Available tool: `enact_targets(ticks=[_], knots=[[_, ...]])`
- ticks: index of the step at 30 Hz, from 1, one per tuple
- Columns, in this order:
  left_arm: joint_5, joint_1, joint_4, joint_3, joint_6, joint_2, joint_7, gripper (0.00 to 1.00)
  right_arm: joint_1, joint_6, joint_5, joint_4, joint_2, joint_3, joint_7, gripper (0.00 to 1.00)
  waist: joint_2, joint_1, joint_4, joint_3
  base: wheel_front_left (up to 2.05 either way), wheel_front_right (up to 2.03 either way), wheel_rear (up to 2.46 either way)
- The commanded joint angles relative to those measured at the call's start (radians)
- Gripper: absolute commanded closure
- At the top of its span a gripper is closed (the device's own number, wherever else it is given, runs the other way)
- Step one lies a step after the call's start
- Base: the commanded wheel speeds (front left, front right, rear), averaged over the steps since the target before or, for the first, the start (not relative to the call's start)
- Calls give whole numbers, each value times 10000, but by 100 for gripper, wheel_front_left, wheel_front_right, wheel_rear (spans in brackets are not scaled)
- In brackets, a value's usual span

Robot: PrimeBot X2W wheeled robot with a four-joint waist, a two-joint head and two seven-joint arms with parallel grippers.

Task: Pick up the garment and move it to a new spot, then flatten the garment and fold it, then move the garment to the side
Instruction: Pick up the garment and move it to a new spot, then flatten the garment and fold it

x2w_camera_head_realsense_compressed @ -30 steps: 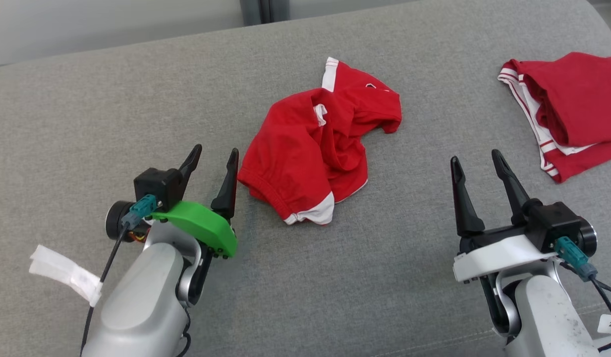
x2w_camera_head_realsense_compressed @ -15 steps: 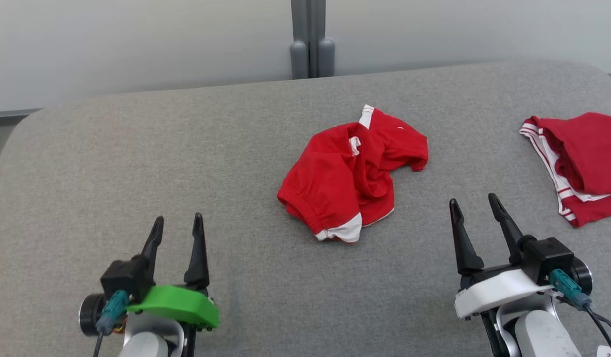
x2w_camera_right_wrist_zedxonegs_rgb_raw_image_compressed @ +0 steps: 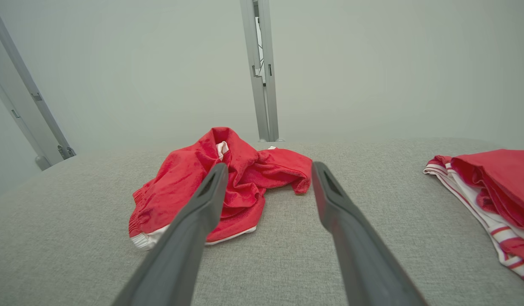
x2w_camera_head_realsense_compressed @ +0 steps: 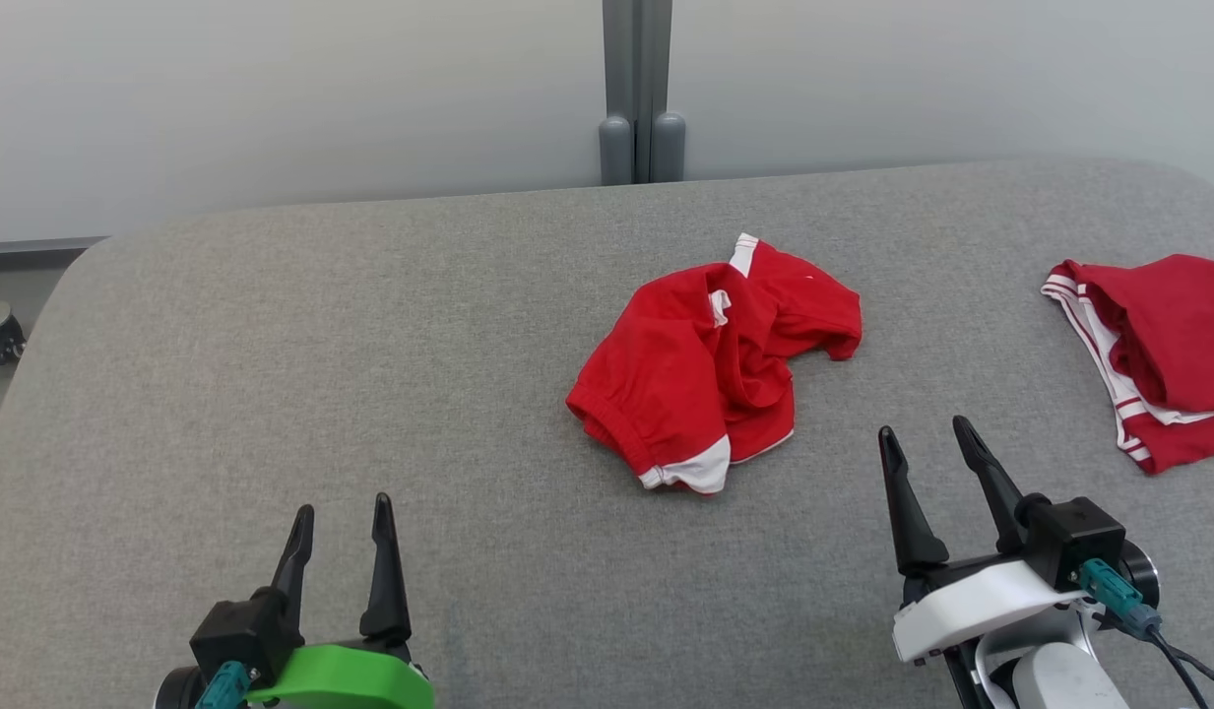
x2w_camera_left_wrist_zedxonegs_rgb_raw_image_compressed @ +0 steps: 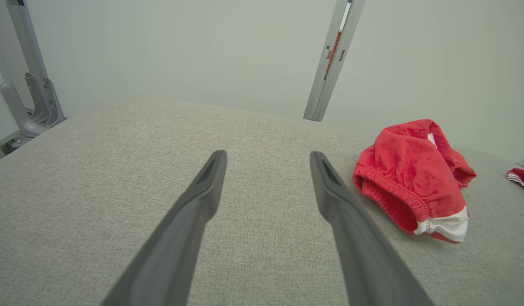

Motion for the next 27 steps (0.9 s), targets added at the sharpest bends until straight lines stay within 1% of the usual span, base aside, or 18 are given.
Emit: enact_targets(ticks=[1, 13, 20, 27], knots=[[86, 177, 8, 48, -71, -9, -3, 0, -3, -12, 115, 31, -25, 36, -30, 0, -1, 0, -10, 4, 0, 0, 0], [355, 95, 163, 254, -234, -168, -4, 0, -129, -12, 42, 100, -25, 3, -30, 0, -1, 0, -28, 57, 0, 0, 0], [461, 84, 198, 332, -254, -222, -4, 0, -161, -12, 13, 68, -25, -14, -30, 0, -1, 0, -34, 121, 0, 0, 0], [698, -225, 350, 32, -404, -264, -4, 0, -284, -12, -36, 44, -25, 61, -30, 0, -1, 0, -333, 398, 0, 0, 0]])
